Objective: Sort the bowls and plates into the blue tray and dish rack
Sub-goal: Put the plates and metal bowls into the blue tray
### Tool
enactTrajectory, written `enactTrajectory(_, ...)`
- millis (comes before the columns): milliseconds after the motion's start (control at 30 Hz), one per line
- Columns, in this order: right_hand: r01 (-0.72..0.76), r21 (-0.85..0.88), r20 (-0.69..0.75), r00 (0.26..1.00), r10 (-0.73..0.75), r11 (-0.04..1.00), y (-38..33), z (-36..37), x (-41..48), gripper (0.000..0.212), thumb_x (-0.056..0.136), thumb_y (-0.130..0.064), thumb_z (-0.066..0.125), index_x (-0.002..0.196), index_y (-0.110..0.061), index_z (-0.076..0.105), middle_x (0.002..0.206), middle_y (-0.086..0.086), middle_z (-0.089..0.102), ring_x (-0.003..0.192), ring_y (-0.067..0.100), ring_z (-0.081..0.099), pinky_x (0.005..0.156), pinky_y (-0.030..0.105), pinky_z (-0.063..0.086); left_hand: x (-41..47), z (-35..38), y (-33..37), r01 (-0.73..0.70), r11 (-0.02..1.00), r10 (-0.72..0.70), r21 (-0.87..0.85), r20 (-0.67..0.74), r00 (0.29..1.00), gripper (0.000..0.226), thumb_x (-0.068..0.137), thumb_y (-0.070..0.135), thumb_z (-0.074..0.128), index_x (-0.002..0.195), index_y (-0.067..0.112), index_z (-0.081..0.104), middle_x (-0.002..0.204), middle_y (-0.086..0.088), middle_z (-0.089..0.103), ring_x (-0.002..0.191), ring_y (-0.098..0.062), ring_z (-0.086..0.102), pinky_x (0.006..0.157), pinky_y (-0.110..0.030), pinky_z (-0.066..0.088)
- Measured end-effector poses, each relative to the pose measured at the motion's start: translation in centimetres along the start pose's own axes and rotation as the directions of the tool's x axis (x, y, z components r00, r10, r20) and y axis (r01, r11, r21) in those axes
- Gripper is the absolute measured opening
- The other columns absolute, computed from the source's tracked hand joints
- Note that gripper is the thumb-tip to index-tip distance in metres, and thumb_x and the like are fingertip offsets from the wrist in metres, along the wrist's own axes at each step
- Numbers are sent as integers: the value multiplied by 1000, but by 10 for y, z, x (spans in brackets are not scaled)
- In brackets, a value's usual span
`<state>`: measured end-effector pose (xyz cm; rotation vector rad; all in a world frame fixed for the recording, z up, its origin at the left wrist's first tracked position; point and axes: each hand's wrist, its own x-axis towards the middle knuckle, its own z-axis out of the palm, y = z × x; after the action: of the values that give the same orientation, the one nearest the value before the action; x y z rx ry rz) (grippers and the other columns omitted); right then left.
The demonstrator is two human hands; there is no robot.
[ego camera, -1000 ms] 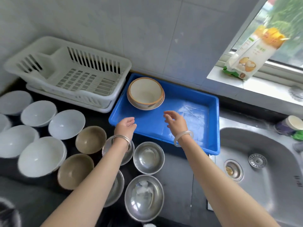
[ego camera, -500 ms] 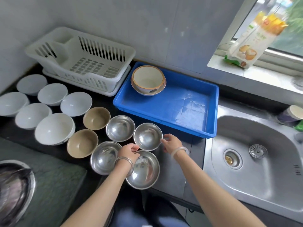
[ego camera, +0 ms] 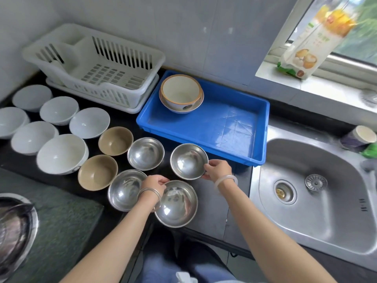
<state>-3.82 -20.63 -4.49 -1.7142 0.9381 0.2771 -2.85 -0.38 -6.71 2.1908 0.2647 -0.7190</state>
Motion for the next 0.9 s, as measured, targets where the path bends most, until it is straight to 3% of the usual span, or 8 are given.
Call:
enactTrajectory(133,41,42,8,999,-41,998,-2,-15,-4,22,82,-6,56,69,-18,69,48,-9,65,48,10,67,69,29,59,3,1,8,1,997,-1,-80,6,1000,20,80,9,66,100,12,70,100,-9,72,96,-24,65,90,-34,51)
enactTrajectory(267,74,45,-8,997,-74,996,-2,-27,-11,20,81,-6,57,72,-17,70,49,-9,67,48,8,67,58,22,58,8,6,20,-16,986,16,-163,-2,1000,23,81,12,67,104,8,68,106,-10,70,101,-24,63,92,-32,47)
enactTrajectory(433,79,-12,-26,996,-80,997,4,-33,-20,12,81,-9,63,89,-10,71,80,2,71,52,8,68,57,21,58,12,8,26,-31,952,31,-305,-5,1000,26,83,5,64,109,5,65,111,-14,68,105,-25,62,98,-36,46)
enactTrajectory(533,100,-70,-23,994,-102,992,8,-31,-26,9,82,-9,62,84,-12,70,75,0,69,47,5,65,50,15,54,13,8,27,21,917,-16,-397,16,1000,25,85,1,60,110,3,64,112,-17,66,106,-29,61,99,-42,47)
enactTrajectory(600,119,-128,-20,992,-123,985,12,-28,-29,10,82,-10,61,78,-16,68,68,-3,67,44,4,64,45,12,50,14,8,26,77,886,-68,-457,35,997,23,87,5,57,109,3,65,109,-16,67,100,-27,63,95,-43,50)
enactTrajectory(667,133,-172,-19,990,-138,976,15,-25,-29,10,82,-11,61,75,-17,67,66,-3,66,43,3,63,44,11,48,12,7,24,123,843,-100,-523,71,992,23,90,10,54,109,5,65,103,-12,67,87,-18,63,78,-33,55)
enactTrajectory(767,131,-201,-23,990,-139,971,19,-18,-30,12,82,-11,60,74,-18,65,68,0,67,46,7,64,51,16,55,7,7,23,166,811,-121,-560,117,986,24,91,13,53,111,6,63,102,-10,64,87,-18,60,68,-25,51)
enactTrajectory(900,131,-240,-25,990,-141,962,26,-12,-30,8,83,-13,61,77,-17,65,70,2,68,54,15,67,64,24,59,4,7,21,169,840,-107,-515,147,983,32,89,4,55,121,4,57,115,-14,62,103,-26,59,83,-34,49)
